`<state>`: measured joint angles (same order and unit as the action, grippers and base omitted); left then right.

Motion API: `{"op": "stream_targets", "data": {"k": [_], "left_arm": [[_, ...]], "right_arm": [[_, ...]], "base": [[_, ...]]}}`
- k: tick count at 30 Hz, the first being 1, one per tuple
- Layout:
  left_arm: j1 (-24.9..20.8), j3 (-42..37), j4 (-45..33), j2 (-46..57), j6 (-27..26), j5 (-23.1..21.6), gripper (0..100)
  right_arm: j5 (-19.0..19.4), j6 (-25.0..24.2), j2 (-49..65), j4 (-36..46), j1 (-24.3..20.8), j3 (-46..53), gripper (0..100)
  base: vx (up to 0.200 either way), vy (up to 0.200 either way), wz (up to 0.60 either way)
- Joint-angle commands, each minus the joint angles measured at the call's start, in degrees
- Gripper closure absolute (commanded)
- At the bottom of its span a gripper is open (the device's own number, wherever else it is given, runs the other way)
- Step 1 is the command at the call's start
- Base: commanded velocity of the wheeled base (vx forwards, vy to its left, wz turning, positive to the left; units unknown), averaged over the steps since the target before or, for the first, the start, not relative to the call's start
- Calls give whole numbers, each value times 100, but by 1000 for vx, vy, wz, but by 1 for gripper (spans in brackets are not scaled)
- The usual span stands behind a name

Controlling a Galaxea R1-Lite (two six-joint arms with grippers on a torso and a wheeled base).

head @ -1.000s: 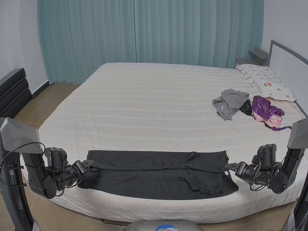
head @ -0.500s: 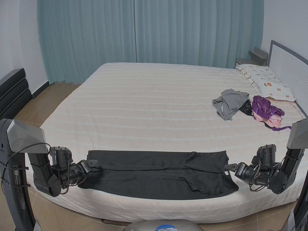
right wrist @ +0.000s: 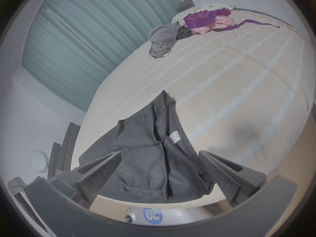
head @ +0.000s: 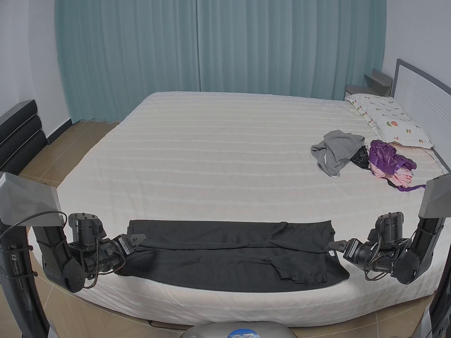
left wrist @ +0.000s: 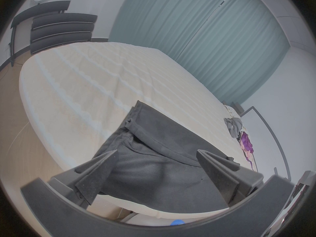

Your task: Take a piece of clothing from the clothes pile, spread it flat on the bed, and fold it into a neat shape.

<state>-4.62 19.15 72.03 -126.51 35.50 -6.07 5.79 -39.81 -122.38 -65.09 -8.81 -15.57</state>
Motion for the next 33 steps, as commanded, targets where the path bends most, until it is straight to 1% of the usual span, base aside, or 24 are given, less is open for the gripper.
{"op": "stream_targets", "data": {"k": [1,4,12,18,22,23,24,31,33], "left_arm": [[-241,27,4,-66,45,1,0],[-364,150,21,-312,71,18,0],[-426,432,-14,-708,80,36,0],[-426,889,-32,-1042,80,317,0],[-391,1135,-32,-1112,256,343,0],[-373,1223,-32,-1103,467,414,0],[-355,1275,-32,-1103,546,484,0],[-83,1398,-32,-1103,590,783,0],[-65,1416,-32,-1103,599,800,0]], "right_arm": [[1,0,-93,-13,-33,1,0],[1,0,-110,-13,-50,1,0],[1,0,-110,-13,-50,-8,0],[1,9,-119,-4,-59,-8,0],[1,9,-181,-13,-68,-8,0],[1,9,-207,-13,-68,-8,0],[1,9,-207,-13,-68,-8,0],[1,18,-207,-13,-68,1,0],[1,18,-207,-13,-68,1,0]], "base": [[0,0,0],[0,0,0],[0,0,0],[0,0,0],[0,0,0],[0,0,0],[0,0,0],[0,0,0],[0,0,0]]}}
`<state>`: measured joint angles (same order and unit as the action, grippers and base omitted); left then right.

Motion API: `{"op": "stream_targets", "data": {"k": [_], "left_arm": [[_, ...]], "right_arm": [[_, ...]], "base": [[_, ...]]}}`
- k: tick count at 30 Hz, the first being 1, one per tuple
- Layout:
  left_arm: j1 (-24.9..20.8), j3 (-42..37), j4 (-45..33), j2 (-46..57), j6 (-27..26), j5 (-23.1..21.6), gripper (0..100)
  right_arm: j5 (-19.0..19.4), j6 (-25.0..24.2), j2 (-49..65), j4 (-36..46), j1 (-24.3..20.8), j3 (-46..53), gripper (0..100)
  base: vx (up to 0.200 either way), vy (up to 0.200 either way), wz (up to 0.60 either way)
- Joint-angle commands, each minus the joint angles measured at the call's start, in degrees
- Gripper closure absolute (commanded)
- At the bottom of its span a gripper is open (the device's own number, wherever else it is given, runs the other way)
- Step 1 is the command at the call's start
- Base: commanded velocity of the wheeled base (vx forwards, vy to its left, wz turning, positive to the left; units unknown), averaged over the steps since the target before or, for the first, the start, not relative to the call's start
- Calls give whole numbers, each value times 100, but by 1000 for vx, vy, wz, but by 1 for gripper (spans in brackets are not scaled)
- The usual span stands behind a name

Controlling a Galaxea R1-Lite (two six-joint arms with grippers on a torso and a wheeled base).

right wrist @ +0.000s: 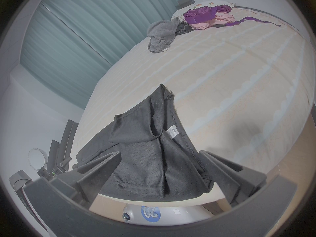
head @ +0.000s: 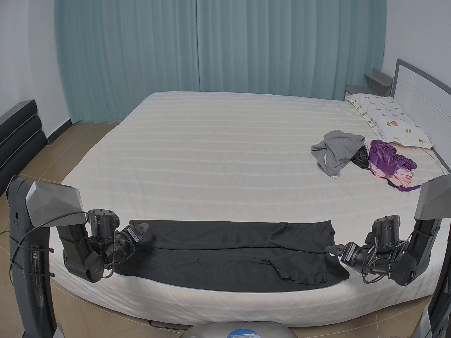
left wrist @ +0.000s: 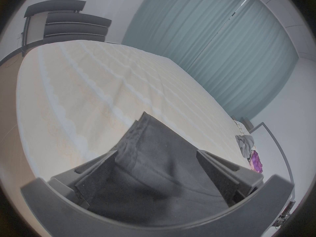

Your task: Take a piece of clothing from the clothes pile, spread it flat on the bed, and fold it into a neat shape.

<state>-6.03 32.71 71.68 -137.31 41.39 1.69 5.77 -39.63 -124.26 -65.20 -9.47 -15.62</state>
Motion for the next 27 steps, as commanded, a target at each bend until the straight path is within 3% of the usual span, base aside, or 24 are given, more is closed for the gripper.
{"op": "stream_targets", "data": {"k": [1,7,15,20,24,27], "left_arm": [[94,60,4,-23,27,33,0],[190,25,4,-23,19,41,0],[806,16,4,91,27,-46,0],[937,34,4,108,10,-73,0],[981,60,-216,240,-245,-943,0],[981,254,-726,284,-632,-1259,0]], "right_arm": [[3,-1,-19,-2,-2,6,0],[3,-9,-11,-2,-2,15,0],[3,-9,-11,-2,16,6,0],[3,-9,-11,-2,24,15,0],[3,-18,-19,-2,7,6,0],[65,-18,-19,-2,7,32,0]], "base": [[0,0,0],[0,0,0],[0,0,0],[0,0,0],[0,0,0],[0,0,0]]}}
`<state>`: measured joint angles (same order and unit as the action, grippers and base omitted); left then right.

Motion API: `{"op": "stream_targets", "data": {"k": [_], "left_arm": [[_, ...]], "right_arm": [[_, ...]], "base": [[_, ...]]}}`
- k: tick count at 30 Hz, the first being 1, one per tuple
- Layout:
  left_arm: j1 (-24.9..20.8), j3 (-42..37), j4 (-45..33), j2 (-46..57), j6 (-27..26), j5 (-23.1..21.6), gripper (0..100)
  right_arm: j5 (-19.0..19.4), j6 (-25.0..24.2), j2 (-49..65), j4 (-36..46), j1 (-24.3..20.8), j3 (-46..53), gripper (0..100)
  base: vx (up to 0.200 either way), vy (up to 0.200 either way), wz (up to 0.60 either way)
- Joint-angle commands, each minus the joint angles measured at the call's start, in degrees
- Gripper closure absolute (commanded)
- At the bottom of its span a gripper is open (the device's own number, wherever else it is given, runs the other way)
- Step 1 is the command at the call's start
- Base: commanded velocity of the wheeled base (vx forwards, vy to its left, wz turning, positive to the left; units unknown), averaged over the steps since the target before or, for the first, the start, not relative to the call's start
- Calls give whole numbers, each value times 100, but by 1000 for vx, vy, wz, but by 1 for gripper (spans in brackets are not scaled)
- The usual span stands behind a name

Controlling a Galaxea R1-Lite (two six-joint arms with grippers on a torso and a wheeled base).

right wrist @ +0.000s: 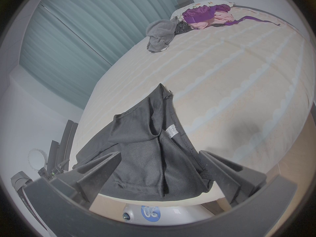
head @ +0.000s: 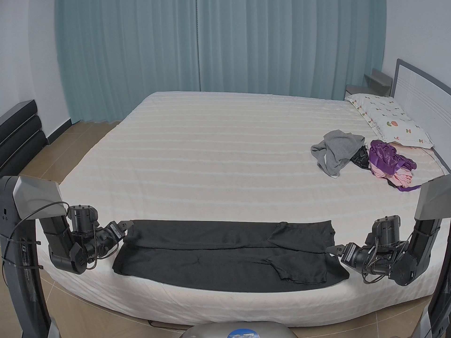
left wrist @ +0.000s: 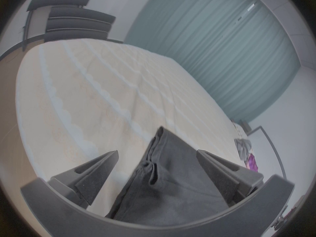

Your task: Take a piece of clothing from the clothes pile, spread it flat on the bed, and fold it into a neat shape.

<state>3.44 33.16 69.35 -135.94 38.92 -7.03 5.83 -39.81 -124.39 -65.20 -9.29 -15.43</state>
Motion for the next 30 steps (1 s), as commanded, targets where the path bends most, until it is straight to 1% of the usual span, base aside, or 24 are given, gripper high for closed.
{"op": "stream_targets", "data": {"k": [1,2,4,5,6,8,15,21,30], "left_arm": [[17,305,-660,138,-482,-404,0],[17,332,-721,138,-509,-404,0],[-10,622,-1222,94,-860,-404,0],[-10,622,-1222,94,-860,-404,0],[-10,815,-1653,85,-1229,-404,0],[-19,964,-1882,85,-1414,-404,0],[-115,1254,-1961,-21,-1563,-378,0],[-265,1219,-1917,-267,-1634,-386,0],[-265,1017,-1829,-240,-1713,-413,0]], "right_arm": [[85,0,3,-2,-12,14,0],[94,0,3,-2,-12,23,0],[120,0,12,-2,-12,32,0],[120,0,12,-2,-12,32,0],[120,0,3,-2,-12,23,0],[120,0,-6,-2,-20,23,0],[120,0,-6,7,-20,23,0],[129,0,-15,-2,-47,32,0],[129,0,-76,-2,-64,5,0]], "base": [[0,0,0],[0,0,0],[0,0,0],[0,0,0],[0,0,0],[0,0,0],[0,0,0],[0,0,0],[0,0,0]]}}
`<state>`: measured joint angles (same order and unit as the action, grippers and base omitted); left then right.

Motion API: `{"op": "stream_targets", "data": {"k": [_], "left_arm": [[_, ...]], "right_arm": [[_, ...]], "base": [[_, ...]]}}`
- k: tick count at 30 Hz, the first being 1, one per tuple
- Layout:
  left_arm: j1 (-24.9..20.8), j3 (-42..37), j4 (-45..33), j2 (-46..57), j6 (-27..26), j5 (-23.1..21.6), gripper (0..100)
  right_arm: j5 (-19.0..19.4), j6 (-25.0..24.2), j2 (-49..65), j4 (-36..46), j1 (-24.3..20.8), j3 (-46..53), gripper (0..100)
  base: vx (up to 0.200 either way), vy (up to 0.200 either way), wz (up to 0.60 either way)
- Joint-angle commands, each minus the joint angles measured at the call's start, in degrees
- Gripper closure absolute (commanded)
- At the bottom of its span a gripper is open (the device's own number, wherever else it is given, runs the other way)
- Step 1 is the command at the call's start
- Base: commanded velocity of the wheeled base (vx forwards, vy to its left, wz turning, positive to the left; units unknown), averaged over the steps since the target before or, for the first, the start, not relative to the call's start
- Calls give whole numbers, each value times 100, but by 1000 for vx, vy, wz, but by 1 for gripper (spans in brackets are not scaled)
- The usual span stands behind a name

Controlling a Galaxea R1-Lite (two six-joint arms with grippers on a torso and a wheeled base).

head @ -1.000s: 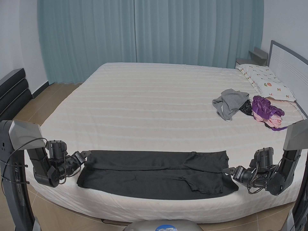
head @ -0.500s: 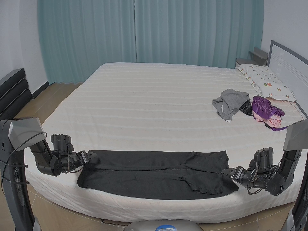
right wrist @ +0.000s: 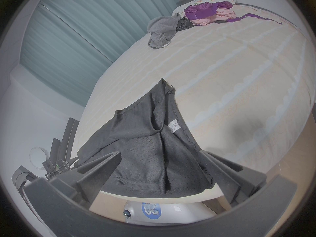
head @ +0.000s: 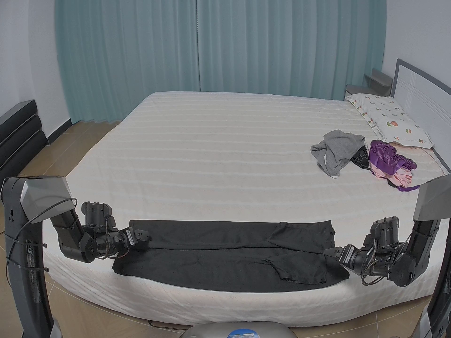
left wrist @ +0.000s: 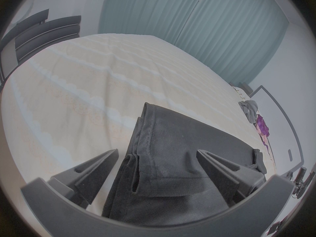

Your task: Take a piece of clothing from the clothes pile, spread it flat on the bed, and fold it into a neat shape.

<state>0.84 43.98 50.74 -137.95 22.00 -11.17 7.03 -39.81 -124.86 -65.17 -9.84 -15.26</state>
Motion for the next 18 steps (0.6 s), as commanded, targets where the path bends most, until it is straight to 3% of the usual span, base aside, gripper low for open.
{"op": "stream_targets", "data": {"k": [1,3,4,18], "left_arm": [[-5,-65,33,-48,-38,0,0],[-5,-57,33,-65,-65,9,0],[-5,-57,33,-65,-100,0,100],[30,-162,103,-39,-82,36,100]], "right_arm": [[0,0,-30,-4,-9,-12,0],[0,0,-30,-4,-18,-3,0],[0,0,-30,-4,-18,-3,0],[9,-9,-12,-4,70,-38,0]], "base": [[0,0,0],[0,0,0],[0,0,0],[0,0,0]]}}
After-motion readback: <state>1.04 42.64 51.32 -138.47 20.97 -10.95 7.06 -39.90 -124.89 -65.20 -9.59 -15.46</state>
